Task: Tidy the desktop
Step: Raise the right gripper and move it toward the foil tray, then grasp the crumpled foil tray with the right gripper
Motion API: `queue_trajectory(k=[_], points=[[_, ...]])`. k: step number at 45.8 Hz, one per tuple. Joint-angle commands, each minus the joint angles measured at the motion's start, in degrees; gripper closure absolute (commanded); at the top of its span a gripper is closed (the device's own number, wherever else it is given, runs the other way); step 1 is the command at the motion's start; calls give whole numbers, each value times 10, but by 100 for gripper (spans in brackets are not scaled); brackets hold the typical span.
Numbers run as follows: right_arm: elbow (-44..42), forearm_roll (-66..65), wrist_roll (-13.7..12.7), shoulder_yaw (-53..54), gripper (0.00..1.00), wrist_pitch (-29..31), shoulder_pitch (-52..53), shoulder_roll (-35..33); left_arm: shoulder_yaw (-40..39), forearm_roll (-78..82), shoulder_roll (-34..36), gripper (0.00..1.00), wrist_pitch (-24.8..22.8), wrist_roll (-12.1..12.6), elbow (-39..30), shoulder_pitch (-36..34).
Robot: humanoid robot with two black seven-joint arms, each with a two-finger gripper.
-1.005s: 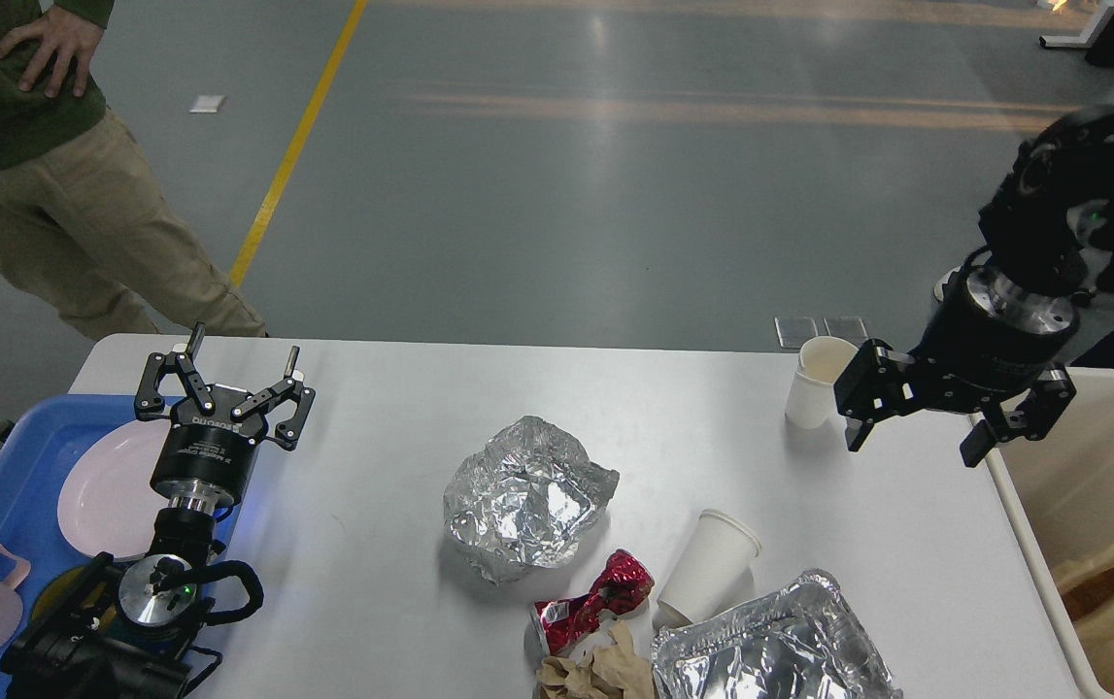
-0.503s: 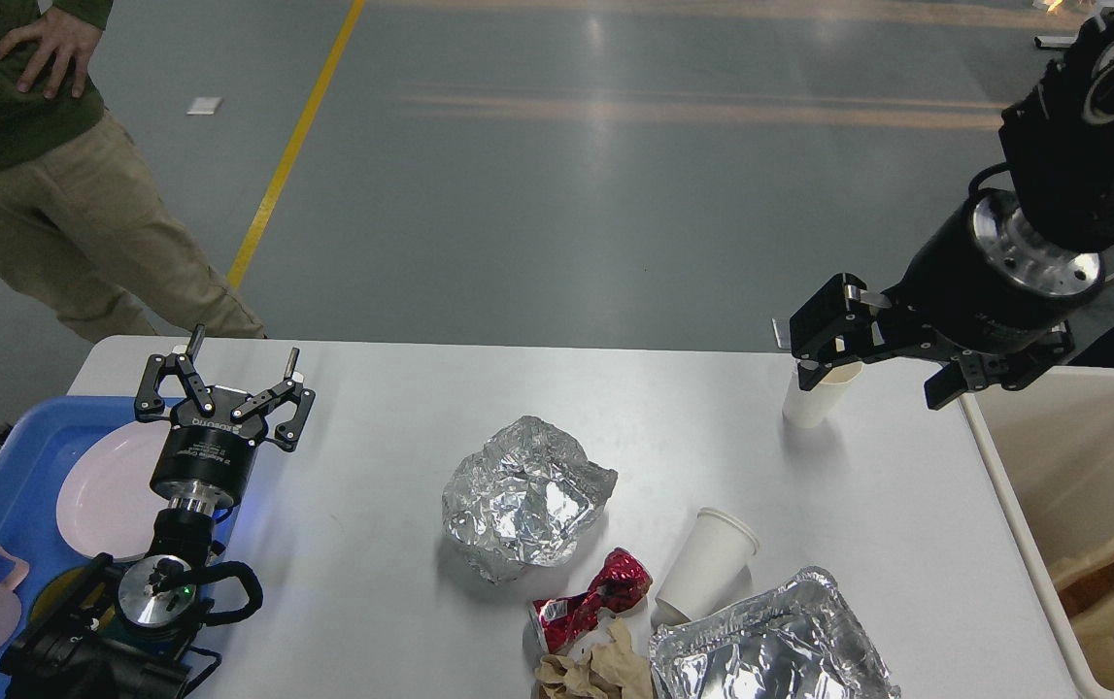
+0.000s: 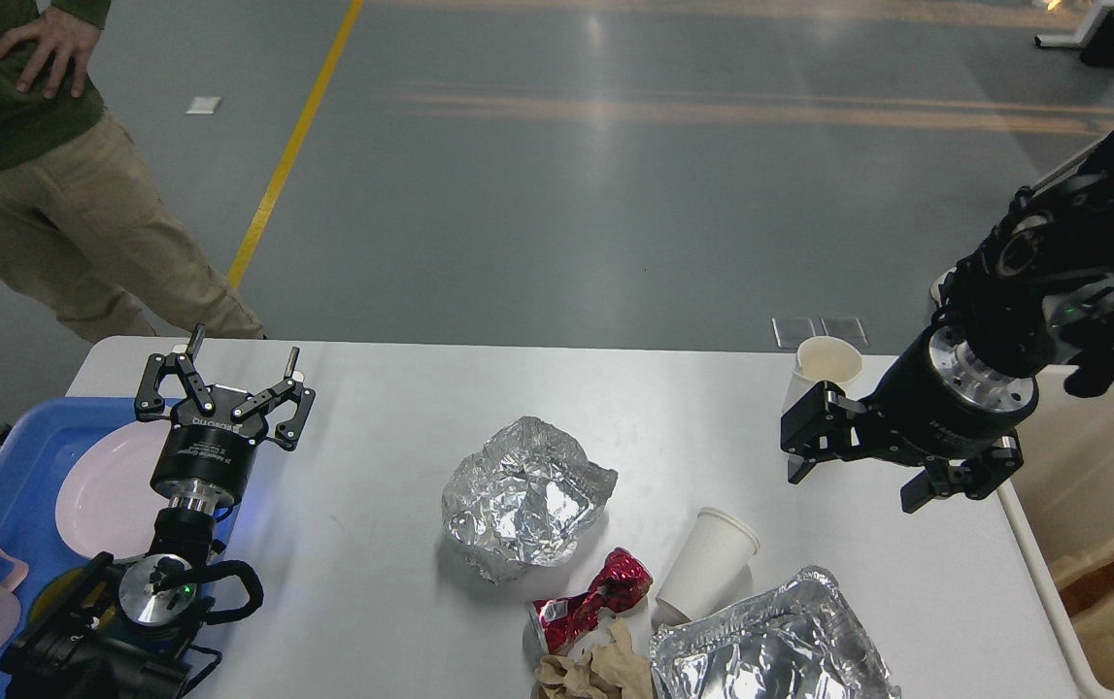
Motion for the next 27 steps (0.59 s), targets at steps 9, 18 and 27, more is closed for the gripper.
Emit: queue_trajectory(k=[9,18,27], points=[[-74,47,-11,87,6,-116,-224,15,0,0,0,4,0,0,0,1],[-143,178,-61,134,12,-203,-354,38,0,0,0,4,0,0,0,0],[-173,205,-66,157,12,-274,-399,60,0,0,0,4,0,0,0,0]])
